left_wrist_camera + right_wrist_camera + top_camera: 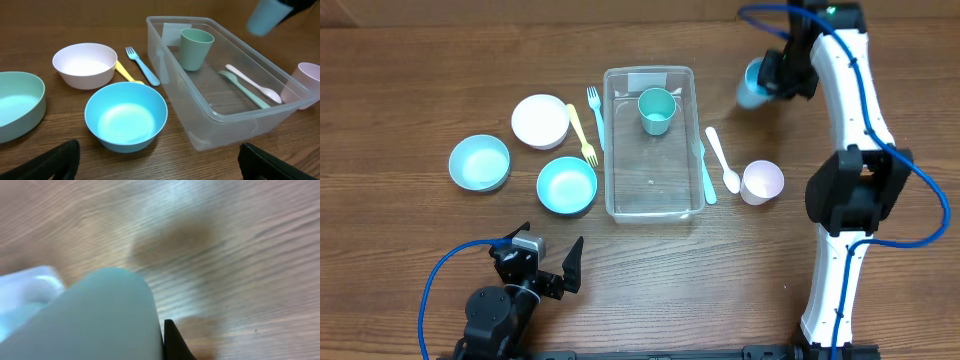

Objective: Pack container
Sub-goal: 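Stack the light blue cup into the mint cup and release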

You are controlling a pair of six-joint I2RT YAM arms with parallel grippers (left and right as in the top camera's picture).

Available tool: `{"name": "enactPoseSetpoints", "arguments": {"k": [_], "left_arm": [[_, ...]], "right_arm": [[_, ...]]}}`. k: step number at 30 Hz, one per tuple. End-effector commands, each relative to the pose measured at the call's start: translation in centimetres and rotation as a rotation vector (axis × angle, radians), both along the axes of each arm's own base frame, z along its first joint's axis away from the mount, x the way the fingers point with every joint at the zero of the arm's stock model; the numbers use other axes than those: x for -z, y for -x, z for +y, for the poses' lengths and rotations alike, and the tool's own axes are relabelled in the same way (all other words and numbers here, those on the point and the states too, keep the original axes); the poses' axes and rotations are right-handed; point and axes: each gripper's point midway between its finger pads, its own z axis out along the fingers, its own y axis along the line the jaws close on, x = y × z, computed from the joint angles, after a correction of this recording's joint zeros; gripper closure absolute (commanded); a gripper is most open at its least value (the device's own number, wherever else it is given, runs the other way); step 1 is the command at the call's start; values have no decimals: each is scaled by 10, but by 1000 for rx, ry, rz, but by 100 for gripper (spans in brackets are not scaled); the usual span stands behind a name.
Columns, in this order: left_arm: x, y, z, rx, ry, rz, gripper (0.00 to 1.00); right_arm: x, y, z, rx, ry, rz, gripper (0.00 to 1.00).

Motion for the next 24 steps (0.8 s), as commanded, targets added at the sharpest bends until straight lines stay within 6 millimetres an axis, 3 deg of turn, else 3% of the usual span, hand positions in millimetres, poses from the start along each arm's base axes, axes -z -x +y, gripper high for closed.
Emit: {"name": "enactPoseSetpoints", "arguments": {"k": [1,4,5,9,13,16,23,24], "left_arm": [[3,0,-1,5,12,8,0],[3,0,-1,5,12,8,0],[3,0,-1,5,12,8,0],[3,0,-1,5,12,8,0],[3,0,-1,5,12,8,0],[3,0,-1,5,12,8,0],[3,0,-1,5,12,8,0],[3,0,-1,5,12,8,0]], "right_arm": [[-76,-6,27,-40,2,-176,96],[-94,0,69,-163,3,-222,96],[-92,6,95,-231,6,-219,96],[-69,15,149,-342,124,-209,96],[-27,18,177,-387,76,-156,96],[-3,16,180,-369,76,-132,96],[15,12,184,-369,64,-132,96],[15,12,184,-369,64,-132,82]]}}
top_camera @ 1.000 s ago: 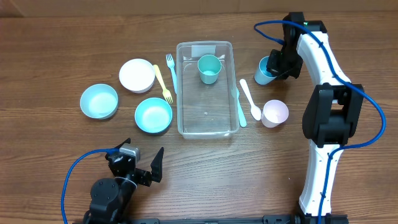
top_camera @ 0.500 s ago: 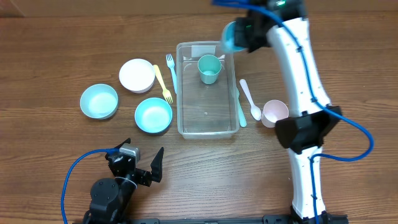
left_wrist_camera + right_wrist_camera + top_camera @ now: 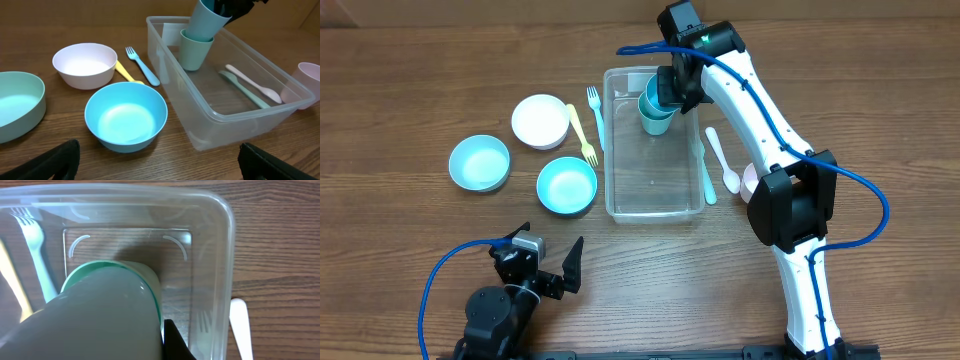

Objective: Pack container
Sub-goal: 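Stack the light blue cup into the mint cup and release, then move the right gripper to the pink cup and grasp it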

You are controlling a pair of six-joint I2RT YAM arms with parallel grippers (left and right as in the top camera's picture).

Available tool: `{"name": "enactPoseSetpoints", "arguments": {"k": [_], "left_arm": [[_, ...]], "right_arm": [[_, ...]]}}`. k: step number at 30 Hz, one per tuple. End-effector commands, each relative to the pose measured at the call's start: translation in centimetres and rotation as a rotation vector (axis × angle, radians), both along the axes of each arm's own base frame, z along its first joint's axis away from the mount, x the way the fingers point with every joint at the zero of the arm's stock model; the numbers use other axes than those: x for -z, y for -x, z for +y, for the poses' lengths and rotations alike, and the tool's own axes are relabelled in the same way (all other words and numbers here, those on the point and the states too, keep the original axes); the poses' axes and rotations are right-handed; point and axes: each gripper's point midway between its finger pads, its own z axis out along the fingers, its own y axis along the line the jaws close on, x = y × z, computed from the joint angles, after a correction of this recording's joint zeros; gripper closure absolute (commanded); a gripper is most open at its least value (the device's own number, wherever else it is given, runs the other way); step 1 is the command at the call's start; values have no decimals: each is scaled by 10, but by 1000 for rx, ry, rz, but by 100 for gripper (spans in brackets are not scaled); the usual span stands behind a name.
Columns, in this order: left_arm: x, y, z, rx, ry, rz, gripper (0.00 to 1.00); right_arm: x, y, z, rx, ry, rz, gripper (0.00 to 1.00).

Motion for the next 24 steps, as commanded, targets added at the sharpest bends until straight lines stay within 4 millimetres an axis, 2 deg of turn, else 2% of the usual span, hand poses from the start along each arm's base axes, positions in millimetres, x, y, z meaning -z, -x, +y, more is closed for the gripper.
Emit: {"name": "enactPoseSetpoints", "arguments": {"k": [1,3,5,6,8,10,12,14,15,17,19,21,23,24], "left_arm": [[3,0,-1,5,12,9,0],[3,0,-1,5,12,9,0],[3,0,-1,5,12,9,0],[3,0,-1,5,12,9,0],[3,0,-1,5,12,9,0],[3,0,-1,5,12,9,0],[3,0,-1,5,12,9,0],[3,0,-1,5,12,9,0],[3,0,-1,5,12,9,0],[3,0,-1,5,12,9,0],[3,0,-1,5,12,9,0],[3,0,-1,5,12,9,0],[3,0,-1,5,12,9,0],[3,0,-1,5,12,9,0]], "right_arm": [[-8,1,3,2,-17,-15,70],[-10,0,4,1,-22,-19,64],[-24,4,12,-10,-75,-9,64],[-37,5,12,-1,-87,-22,64],[-85,9,5,8,-105,-87,61],[-132,20,-20,73,-74,-151,61],[-162,39,-44,114,-56,-164,61],[-178,55,-69,151,-48,-152,61],[-186,56,-83,191,-66,-160,61],[-190,54,-107,250,-68,-165,61],[-177,52,-131,300,-49,-126,61],[-145,62,-148,336,-6,-12,64],[-111,84,-171,397,100,105,67],[-102,92,-178,415,137,129,67]]}}
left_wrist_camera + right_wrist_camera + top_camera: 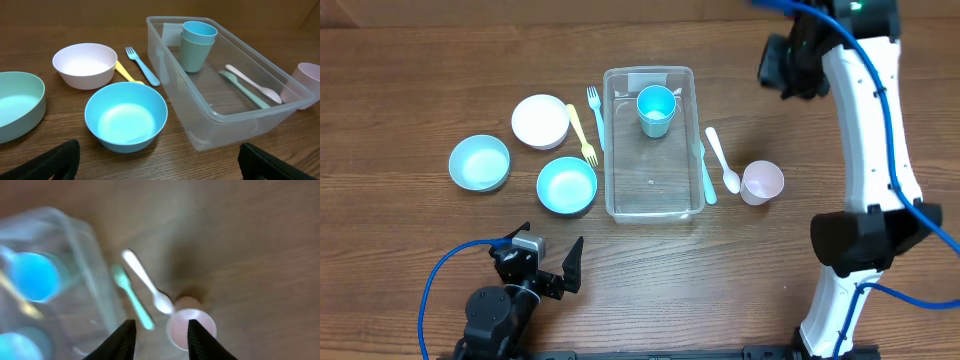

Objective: Pack container
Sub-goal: 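Move the right gripper to the pink cup and grasp it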

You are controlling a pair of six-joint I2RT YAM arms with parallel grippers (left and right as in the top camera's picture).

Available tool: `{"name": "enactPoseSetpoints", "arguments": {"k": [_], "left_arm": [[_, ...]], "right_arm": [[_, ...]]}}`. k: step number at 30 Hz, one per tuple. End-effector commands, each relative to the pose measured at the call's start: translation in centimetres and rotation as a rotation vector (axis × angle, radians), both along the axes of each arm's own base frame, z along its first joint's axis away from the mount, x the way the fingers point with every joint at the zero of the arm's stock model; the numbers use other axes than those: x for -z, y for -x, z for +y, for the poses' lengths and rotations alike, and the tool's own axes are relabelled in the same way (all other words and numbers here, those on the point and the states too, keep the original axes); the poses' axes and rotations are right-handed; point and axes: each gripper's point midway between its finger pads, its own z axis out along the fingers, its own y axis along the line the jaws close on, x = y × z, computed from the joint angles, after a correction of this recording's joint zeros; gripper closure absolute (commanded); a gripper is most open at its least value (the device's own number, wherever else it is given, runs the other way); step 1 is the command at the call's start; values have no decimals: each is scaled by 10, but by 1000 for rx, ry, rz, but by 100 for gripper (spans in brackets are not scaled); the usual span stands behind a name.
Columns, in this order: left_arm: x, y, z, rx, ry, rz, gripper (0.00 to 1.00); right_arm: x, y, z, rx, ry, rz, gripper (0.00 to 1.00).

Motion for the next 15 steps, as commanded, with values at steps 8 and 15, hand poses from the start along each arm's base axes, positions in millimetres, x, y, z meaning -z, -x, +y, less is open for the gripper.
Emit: {"name": "enactPoseSetpoints", "arguments": {"k": [8,15], "left_arm": [[3,0,-1,5,12,9,0],[3,0,-1,5,12,9,0]], "right_arm": [[78,89,-37,92,8,81,65],[132,104,-25,47,-70,105,54]]}}
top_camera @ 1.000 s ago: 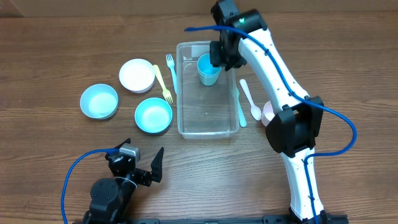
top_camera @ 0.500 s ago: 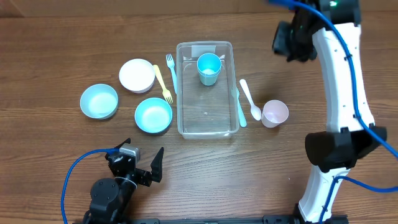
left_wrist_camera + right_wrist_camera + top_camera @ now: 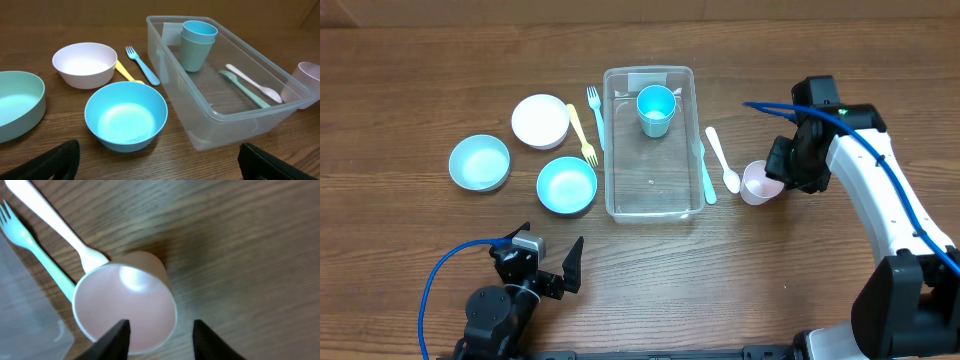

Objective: Pack container
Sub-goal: 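Move the right gripper to the pink cup and grasp it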

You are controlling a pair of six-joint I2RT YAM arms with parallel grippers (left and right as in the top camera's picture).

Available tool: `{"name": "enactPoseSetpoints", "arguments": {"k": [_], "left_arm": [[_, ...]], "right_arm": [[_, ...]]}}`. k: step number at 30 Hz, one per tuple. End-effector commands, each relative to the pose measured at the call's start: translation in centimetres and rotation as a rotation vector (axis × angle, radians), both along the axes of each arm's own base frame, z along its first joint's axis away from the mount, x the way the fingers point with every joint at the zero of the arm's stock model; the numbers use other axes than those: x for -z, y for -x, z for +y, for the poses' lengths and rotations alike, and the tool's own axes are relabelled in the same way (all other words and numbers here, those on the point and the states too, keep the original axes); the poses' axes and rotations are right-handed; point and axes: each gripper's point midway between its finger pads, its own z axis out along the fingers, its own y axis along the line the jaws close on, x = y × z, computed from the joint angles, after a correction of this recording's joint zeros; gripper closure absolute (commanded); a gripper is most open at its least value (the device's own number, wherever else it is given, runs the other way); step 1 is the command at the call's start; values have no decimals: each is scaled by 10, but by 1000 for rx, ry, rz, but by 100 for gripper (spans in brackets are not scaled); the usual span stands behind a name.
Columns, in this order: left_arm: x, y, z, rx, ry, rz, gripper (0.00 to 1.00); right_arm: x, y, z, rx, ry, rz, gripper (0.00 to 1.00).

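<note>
A clear plastic container stands mid-table; at its far end a blue cup sits nested in a green cup. A pink cup stands upright to the container's right. My right gripper is low at that cup and open. In the right wrist view one of its fingers is over the pink cup mouth and the other is outside the rim. My left gripper rests open at the near edge, holding nothing.
A white spoon and a teal fork lie between container and pink cup. Left of the container are a blue fork, a yellow fork, a white bowl, a pale blue bowl and a blue bowl.
My right gripper, still open, was high beyond the container's far right corner; now it is low at the pink cup, straddling its rim. Nothing else has moved.
My right gripper held the blue cup off the container's far right. Then it held the cup over the green cup in the container. Then the blue cup sat nested in the green one and the gripper was open, clear of it. Now it is at the pink cup.
</note>
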Motion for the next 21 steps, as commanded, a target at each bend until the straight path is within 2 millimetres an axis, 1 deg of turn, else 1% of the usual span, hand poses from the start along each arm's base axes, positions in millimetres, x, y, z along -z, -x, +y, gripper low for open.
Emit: {"name": "enactPoseSetpoints", "arguments": {"k": [1,3,5,7,9,10,11,12,13,15,17,18,19,21], "left_arm": [[2,0,-1,5,13,6,0],[2,0,-1,5,13,6,0],[2,0,-1,5,13,6,0],[2,0,-1,5,13,6,0],[2,0,-1,5,13,6,0],[2,0,-1,5,13,6,0],[2,0,-1,5,13,6,0],[2,0,-1,5,13,6,0],[2,0,-1,5,13,6,0],[2,0,-1,5,13,6,0],[2,0,-1,5,13,6,0],[2,0,-1,5,13,6,0],[2,0,-1,5,13,6,0],[2,0,-1,5,13,6,0]], "right_arm": [[13,8,6,-11,-36,7,54],[29,10,10,-14,-65,-2,53],[41,10,11,-15,-69,-16,52],[53,10,11,-15,-71,-34,48],[59,9,11,-12,-71,-47,48],[60,8,11,-12,-70,-53,52],[59,5,11,-12,-69,-65,64],[58,1,11,-11,-70,-80,87],[56,-1,10,-9,-70,-86,96],[41,-11,7,2,-70,-106,96],[15,-26,3,13,-71,-139,96],[-22,-45,2,16,-72,-201,96],[-41,-54,2,15,-73,-237,96],[-104,-78,6,4,-79,-358,96]]}}
